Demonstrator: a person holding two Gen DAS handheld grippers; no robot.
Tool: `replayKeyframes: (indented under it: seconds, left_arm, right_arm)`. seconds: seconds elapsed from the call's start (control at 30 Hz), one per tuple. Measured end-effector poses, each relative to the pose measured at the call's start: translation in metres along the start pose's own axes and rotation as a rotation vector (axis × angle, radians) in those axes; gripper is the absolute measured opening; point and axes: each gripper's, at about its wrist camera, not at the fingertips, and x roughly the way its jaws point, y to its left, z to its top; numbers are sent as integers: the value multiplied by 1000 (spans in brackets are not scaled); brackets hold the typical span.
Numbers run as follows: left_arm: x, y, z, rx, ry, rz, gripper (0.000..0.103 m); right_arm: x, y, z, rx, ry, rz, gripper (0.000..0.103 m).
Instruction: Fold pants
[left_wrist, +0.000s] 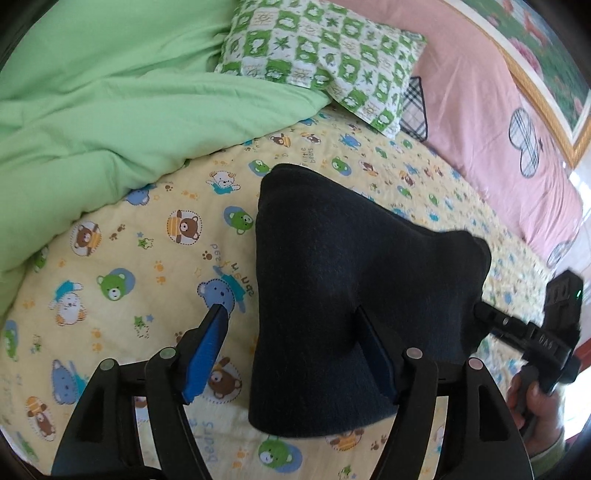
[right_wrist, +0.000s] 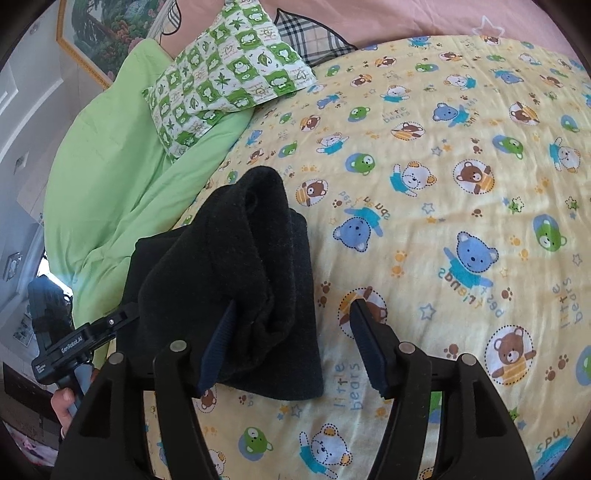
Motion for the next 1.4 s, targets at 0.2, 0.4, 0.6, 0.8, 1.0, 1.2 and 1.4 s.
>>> replayKeyframes:
  seconds: [0.2, 0.4, 0.6, 0.8, 1.0, 1.2, 1.4]
  left_arm:
    - [-11, -14, -9, 73, 1, 25, 73]
    - [-20, -19, -17, 101, -3, 31, 78]
    - [-33, -18, -24, 113, -24, 60, 80]
    - [-38, -17, -28, 123, -10, 83, 81]
    - [-43, -29, -35, 200, -12, 128, 82]
    - [-44, -42, -45, 267, -3, 161, 84]
    - [-46, -47, -50, 288, -24, 159, 86]
  right_arm:
    - [-7, 17, 3, -49, 18, -53, 78]
    - [-19, 43, 0, -171, -12, -69, 81]
    - [-32, 67, -6, -274, -51, -55, 87]
    - [-37, 81, -13, -346, -47, -31, 90]
    - [-38, 93, -23, -420, -21, -17, 93]
    - [-39, 97, -28, -466, -7, -22, 94]
    - [-38, 101, -33, -519, 0, -21, 96]
